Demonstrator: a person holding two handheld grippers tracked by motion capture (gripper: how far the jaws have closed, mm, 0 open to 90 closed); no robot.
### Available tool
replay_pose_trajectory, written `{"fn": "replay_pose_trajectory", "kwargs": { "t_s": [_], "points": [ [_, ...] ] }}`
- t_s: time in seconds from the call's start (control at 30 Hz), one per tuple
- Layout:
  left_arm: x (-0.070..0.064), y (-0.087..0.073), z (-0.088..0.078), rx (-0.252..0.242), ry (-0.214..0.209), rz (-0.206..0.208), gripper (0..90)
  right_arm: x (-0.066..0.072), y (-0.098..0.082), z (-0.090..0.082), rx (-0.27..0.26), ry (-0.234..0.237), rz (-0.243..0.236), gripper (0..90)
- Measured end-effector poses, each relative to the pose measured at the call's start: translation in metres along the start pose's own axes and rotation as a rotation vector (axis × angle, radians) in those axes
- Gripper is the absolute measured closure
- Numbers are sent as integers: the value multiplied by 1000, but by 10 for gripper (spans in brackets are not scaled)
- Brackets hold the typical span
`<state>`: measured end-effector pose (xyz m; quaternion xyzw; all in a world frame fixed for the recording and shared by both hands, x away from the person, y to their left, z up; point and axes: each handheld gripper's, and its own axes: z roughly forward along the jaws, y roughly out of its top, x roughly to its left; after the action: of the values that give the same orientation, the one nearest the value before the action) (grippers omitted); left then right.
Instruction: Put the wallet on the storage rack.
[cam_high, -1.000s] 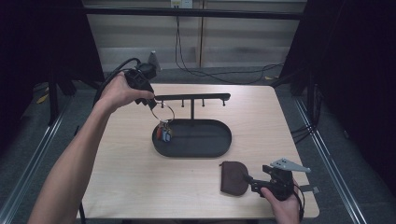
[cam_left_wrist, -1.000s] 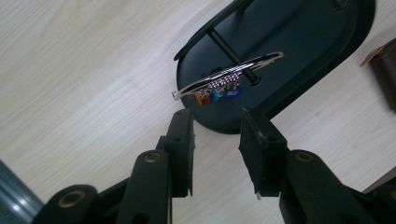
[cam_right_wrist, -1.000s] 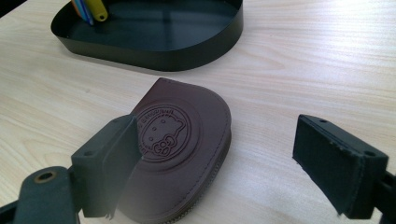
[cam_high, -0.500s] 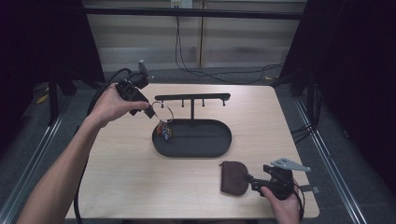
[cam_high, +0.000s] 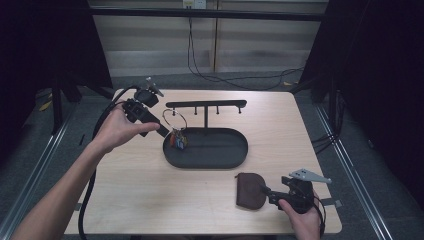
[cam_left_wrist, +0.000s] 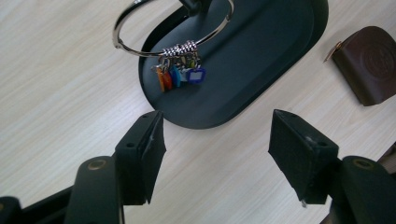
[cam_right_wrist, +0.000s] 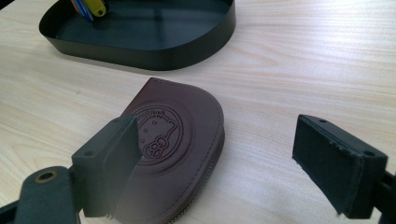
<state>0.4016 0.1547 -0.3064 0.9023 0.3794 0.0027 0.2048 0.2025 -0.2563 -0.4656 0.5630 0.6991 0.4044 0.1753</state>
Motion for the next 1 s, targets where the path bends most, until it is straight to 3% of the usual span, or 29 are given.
{"fn": "replay_pose_trajectory", "kwargs": {
  "t_s": [0.13,0.47,0.57,0.83,1.0],
  "points": [
    [2,-10,4,-46,-35,-21,335,3,0,0,0,3,-8,149],
    [4,-42,15,-87,-65,-18,304,2,-1,-2,-4,-2,-3,151],
    [6,-55,20,-146,-85,-42,304,2,-1,-1,-3,-7,0,158],
    [6,-87,36,-219,-138,-44,291,1,-2,-2,0,11,10,178],
    [4,-109,45,-302,-172,-91,278,0,-1,-1,1,11,23,168]
  ]
}}
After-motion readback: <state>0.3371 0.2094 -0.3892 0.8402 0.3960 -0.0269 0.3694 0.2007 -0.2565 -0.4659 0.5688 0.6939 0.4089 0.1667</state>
